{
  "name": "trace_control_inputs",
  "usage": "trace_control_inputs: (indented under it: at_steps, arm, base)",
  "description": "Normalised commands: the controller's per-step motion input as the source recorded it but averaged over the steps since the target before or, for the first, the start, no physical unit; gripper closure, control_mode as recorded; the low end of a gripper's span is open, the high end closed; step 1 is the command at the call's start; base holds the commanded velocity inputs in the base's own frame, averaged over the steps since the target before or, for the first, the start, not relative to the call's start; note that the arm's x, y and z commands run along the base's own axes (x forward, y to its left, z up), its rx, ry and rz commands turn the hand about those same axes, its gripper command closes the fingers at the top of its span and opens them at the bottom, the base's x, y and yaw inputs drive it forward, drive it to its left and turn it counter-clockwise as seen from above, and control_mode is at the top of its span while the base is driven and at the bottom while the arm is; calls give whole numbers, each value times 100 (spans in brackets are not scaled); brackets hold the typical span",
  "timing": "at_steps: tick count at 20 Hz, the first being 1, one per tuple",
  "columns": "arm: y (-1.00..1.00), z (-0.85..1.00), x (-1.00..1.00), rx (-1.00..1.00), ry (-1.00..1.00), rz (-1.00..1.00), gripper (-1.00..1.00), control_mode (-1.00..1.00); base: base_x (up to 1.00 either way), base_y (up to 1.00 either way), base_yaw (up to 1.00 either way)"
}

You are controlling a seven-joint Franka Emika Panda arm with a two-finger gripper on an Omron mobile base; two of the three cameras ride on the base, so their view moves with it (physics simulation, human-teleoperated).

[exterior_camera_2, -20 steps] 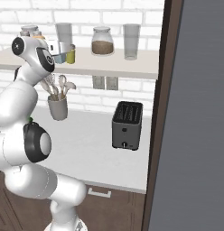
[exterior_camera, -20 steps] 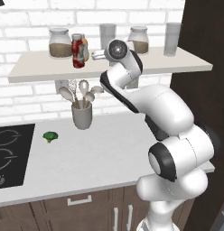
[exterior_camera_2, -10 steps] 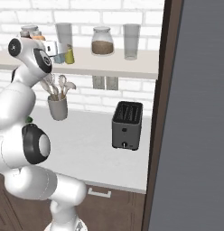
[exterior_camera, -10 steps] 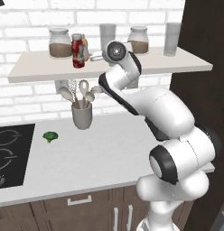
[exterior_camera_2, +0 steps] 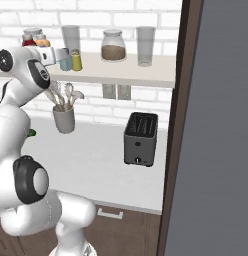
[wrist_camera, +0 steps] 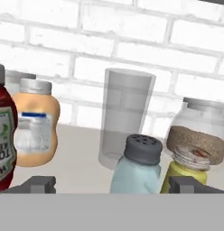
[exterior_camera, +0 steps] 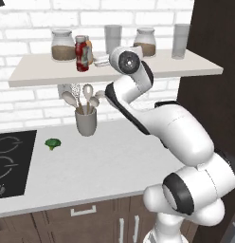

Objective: Put the shaker and condiment bottle from the counter next to their counterparts in the cabinet.

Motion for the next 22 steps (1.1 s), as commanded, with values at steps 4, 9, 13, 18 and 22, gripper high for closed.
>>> trace_control_inputs:
  at_steps: [4, 9, 13, 18, 22]
  arm:
    - [0, 1, -68, 0, -10, 6, -100, -100]
    - [0, -34, -100, 0, -8, 4, -100, -100]
    - [0, -57, -100, 0, -9, 0, -100, -100]
    - [0, -75, -100, -1, -11, 0, -100, -100]
    - [-4, -100, -96, -1, 0, -2, -100, -100]
  base:
    - [0, 0, 0]
    - [0, 0, 0]
    - [0, 0, 0]
    - [0, 0, 0]
    - [0, 0, 0]
